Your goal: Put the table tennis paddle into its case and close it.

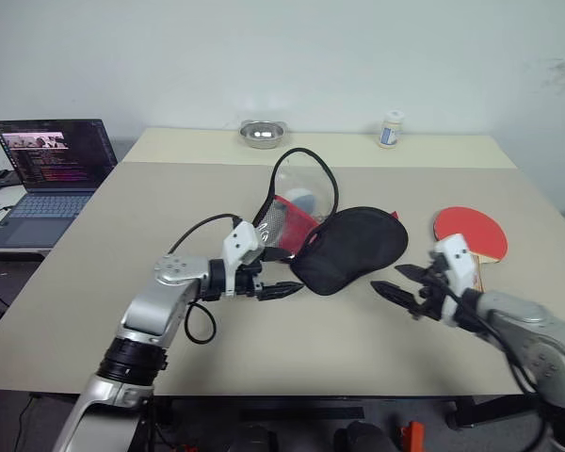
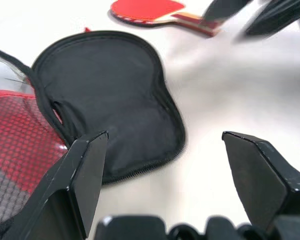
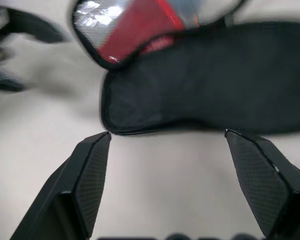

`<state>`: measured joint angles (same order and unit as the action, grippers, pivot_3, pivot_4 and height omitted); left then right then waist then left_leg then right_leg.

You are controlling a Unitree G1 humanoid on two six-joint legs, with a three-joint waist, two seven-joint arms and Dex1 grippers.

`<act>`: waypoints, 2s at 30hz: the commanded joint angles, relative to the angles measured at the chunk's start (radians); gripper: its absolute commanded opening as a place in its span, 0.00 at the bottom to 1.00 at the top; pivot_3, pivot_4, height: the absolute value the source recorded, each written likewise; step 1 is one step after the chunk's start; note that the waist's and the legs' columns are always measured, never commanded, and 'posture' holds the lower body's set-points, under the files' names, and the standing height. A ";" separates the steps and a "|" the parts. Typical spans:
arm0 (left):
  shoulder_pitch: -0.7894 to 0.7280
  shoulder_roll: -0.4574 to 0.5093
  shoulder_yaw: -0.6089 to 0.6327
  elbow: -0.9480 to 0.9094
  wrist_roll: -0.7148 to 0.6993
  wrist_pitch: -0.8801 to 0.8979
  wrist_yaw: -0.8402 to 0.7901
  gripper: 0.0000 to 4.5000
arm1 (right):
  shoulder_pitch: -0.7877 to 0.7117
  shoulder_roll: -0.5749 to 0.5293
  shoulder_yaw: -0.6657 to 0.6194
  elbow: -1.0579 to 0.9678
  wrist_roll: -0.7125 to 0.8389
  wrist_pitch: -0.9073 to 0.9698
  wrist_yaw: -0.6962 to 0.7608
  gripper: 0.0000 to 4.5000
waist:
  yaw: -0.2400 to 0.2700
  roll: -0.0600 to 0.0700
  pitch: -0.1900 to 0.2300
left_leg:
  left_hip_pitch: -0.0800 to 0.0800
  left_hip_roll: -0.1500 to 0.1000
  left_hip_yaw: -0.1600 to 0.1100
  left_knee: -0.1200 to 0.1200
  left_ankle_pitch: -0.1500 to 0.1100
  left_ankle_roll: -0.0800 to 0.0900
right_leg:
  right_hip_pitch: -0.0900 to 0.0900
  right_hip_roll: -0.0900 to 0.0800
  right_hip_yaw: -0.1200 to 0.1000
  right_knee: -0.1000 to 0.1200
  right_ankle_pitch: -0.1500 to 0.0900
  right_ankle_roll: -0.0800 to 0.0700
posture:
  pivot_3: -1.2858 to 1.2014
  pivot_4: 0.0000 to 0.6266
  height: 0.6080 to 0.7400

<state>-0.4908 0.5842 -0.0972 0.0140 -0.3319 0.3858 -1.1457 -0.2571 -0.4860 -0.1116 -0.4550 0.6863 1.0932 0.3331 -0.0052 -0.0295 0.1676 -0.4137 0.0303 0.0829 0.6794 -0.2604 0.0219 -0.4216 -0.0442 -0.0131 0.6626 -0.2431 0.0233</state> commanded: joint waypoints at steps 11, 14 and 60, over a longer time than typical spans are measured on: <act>-0.013 0.091 0.065 -0.033 -0.100 -0.012 -0.114 0.88 | -0.127 0.178 0.119 0.142 -0.106 0.080 -0.153 0.88 | 0.001 0.000 0.000 | -0.001 0.000 0.000 0.000 0.000 0.000 | 0.000 0.005 0.000 -0.001 0.000 0.000 | 0.52 0.24 1.00; -0.014 0.087 0.063 -0.034 -0.101 -0.014 -0.109 0.88 | -0.146 0.223 0.112 0.161 -0.111 0.077 -0.159 0.88 | 0.000 0.000 0.000 | -0.001 0.001 0.000 0.000 0.000 0.000 | 0.000 0.005 0.000 0.000 0.000 0.000 | 0.52 0.24 1.00; 0.018 0.036 0.014 -0.128 -0.092 0.011 -0.033 0.89 | -0.383 -0.310 0.266 0.635 -0.368 -0.183 0.407 0.01 | -0.018 -0.001 0.001 | -0.001 0.000 0.000 -0.002 0.000 0.001 | 0.000 0.005 0.000 -0.003 0.000 0.001 | 0.52 0.24 1.00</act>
<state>-0.4682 0.6192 -0.0910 -0.0711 -0.4099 0.3940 -1.1863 -0.6084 -0.7799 0.1507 0.1529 0.3484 0.9581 0.7105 -0.0236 -0.0308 0.1683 -0.4149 0.0302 0.0834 0.6779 -0.2608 0.0225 -0.4220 -0.0387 -0.0126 0.6592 -0.2431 0.0239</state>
